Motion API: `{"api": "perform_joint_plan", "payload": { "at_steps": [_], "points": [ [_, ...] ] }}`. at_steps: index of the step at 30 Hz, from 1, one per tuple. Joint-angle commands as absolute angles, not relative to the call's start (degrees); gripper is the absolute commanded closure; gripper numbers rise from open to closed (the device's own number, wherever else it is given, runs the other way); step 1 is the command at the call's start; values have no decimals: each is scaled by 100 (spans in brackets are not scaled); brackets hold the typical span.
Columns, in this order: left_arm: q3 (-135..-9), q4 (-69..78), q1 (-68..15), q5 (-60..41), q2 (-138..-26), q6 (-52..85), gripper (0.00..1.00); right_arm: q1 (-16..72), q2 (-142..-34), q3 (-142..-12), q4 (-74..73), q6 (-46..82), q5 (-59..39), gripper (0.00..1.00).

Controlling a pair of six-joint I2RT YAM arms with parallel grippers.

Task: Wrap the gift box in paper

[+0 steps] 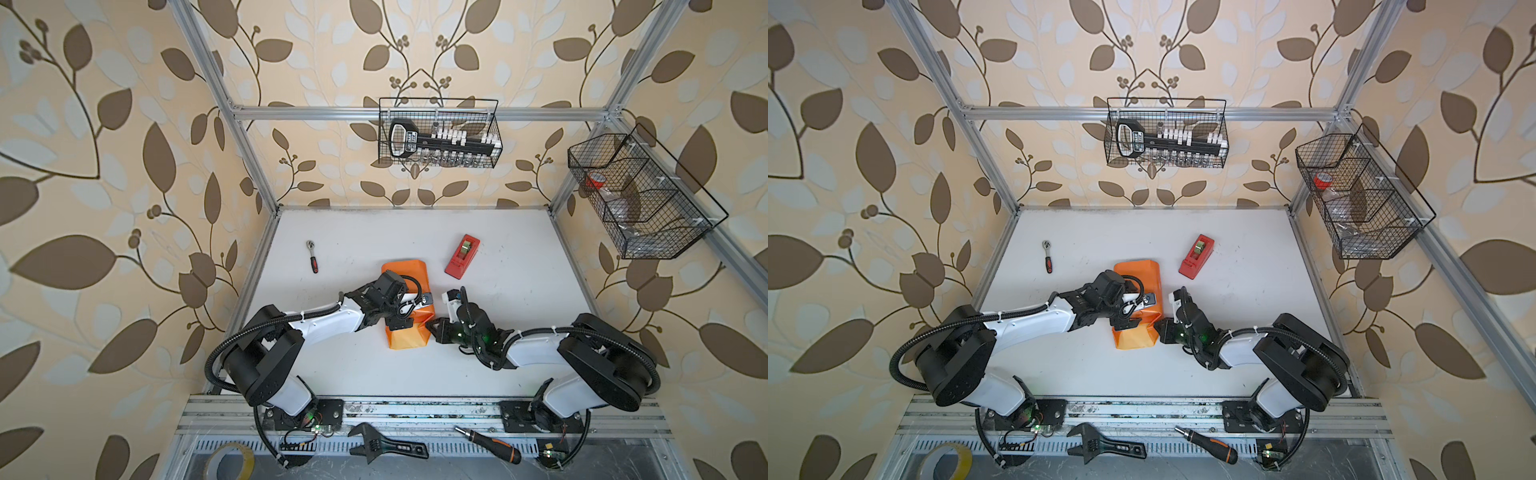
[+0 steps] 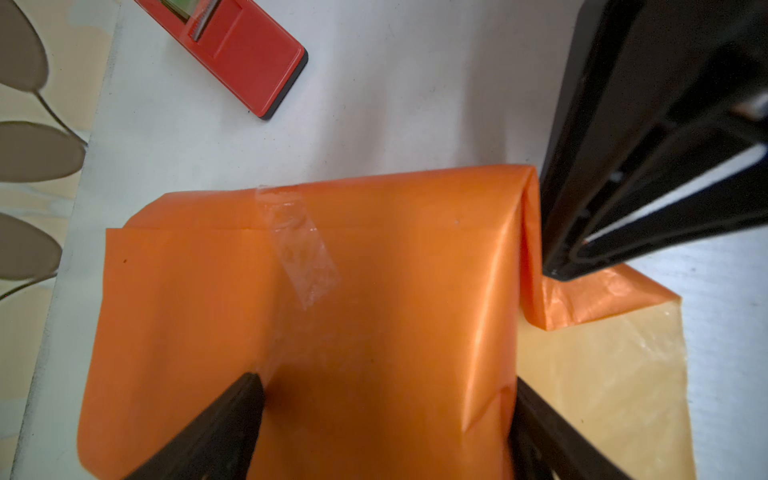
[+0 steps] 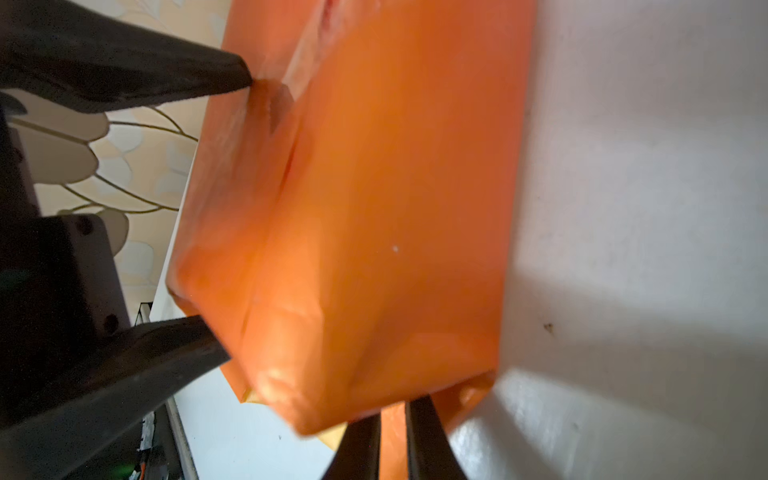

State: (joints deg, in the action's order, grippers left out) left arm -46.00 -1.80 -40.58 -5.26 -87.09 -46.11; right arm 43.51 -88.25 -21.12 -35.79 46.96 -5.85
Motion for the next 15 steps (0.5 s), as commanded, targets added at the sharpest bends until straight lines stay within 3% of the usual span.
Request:
{"api": "perform_joint_plan", "payload": {
  "at_steps": [1, 15],
  "points": [
    [-4671, -356, -4105, -500, -8816, -4781, 11, 4395, -9000, -2162, -4028, 4869, -447, 86],
    [-4667, -369, -4107, -509, -8811, -4781, 11, 4413, -9696, -1952, -4560, 4902, -246, 86]
  ]
}}
